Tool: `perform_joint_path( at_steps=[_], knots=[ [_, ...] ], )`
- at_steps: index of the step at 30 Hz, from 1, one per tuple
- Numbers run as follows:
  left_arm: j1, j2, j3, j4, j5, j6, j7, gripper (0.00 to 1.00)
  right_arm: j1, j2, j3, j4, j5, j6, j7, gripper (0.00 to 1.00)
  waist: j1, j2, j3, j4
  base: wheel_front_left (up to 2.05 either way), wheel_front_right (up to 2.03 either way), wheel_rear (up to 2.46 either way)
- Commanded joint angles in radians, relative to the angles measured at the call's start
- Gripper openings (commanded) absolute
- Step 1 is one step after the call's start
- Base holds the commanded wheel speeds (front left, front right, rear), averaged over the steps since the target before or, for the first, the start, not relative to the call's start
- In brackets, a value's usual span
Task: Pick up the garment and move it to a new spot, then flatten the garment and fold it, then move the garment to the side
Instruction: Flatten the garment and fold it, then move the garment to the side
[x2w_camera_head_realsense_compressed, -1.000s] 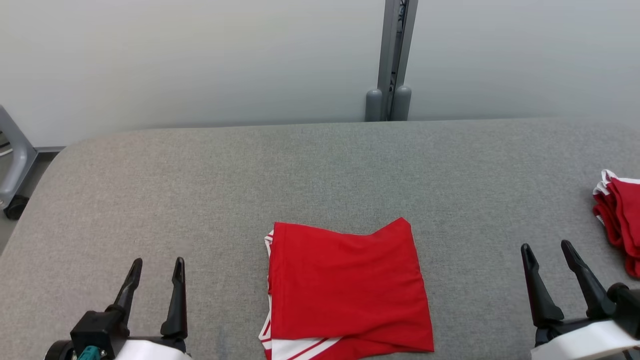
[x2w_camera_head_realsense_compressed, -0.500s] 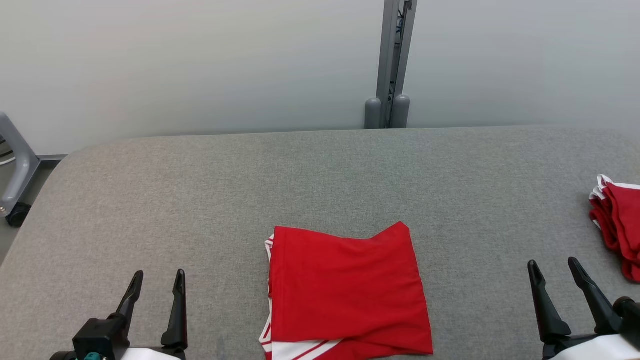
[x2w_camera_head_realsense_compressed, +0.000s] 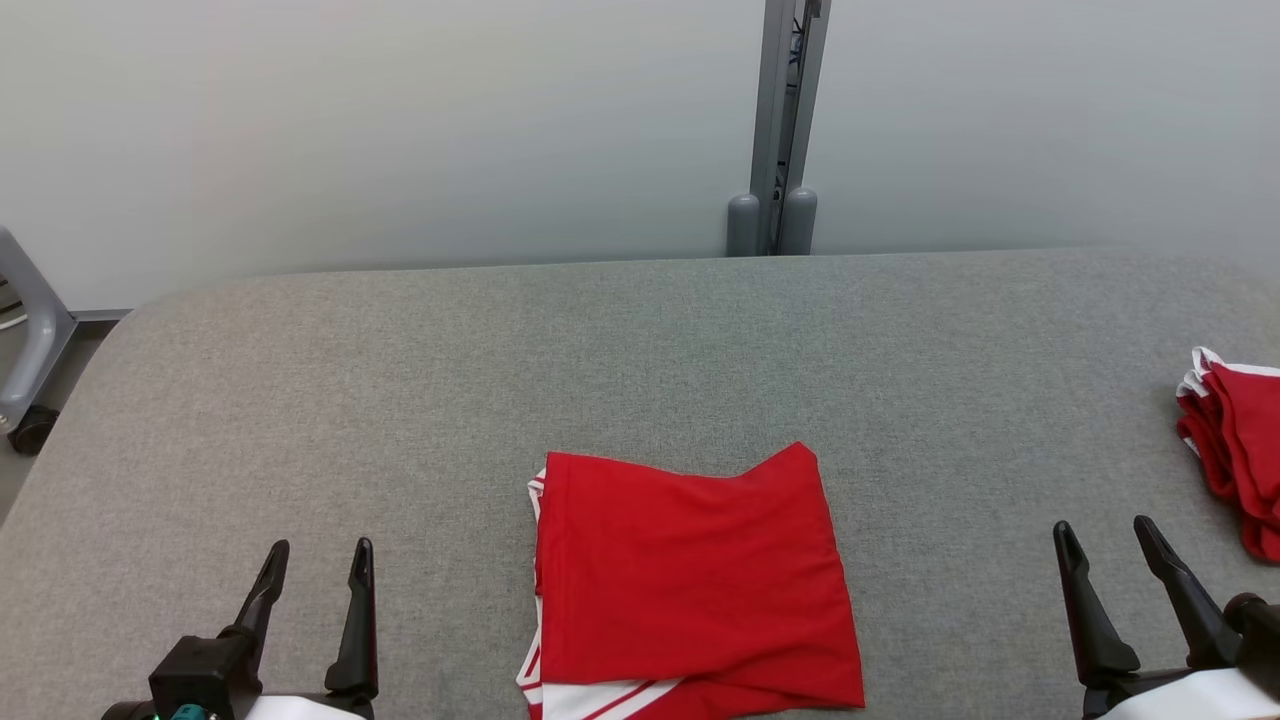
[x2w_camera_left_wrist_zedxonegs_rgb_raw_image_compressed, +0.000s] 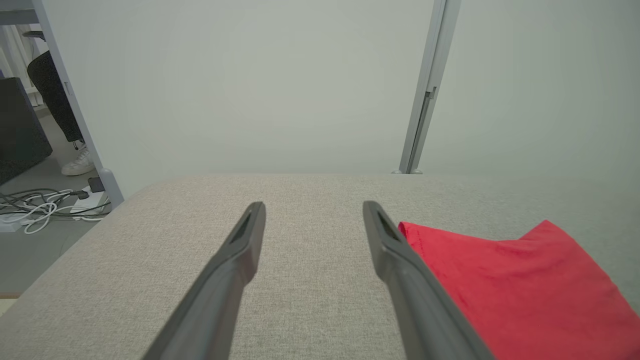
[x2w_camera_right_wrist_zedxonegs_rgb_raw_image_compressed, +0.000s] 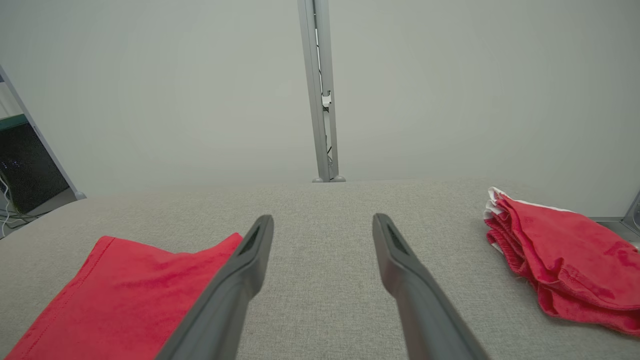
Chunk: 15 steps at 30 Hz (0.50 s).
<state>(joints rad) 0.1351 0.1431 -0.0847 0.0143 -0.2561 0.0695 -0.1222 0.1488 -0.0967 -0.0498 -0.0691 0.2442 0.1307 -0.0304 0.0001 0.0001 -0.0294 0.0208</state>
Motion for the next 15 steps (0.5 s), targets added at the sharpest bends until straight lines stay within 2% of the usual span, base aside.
perform_joint_path(
  at_steps=[1, 8, 15],
  knots=[
    [-0.003, 0.005, -0.001, -0.002, -0.006, 0.004, 0.001, 1.0, 0.001, -0.002, -0.002, 0.0, -0.004, 0.0, 0.003, 1.0, -0.0001, -0.0001, 0.0, 0.0, 0.0, 0.0, 0.0],
    [-0.018, 0.007, -0.01, -0.007, -0.004, 0.009, 0.005, 1.0, -0.004, 0.001, -0.005, 0.003, -0.005, 0.0, 0.003, 1.0, -0.0001, -0.0001, 0.007, 0.009, 0.0, 0.0, 0.0],
    [-0.074, -0.002, -0.029, -0.023, 0.005, 0.006, -0.013, 1.0, -0.047, 0.0, 0.028, 0.062, 0.006, 0.0, 0.005, 1.0, -0.0001, -0.0001, 0.07, 0.074, 0.0, 0.0, 0.0]
  ],
)
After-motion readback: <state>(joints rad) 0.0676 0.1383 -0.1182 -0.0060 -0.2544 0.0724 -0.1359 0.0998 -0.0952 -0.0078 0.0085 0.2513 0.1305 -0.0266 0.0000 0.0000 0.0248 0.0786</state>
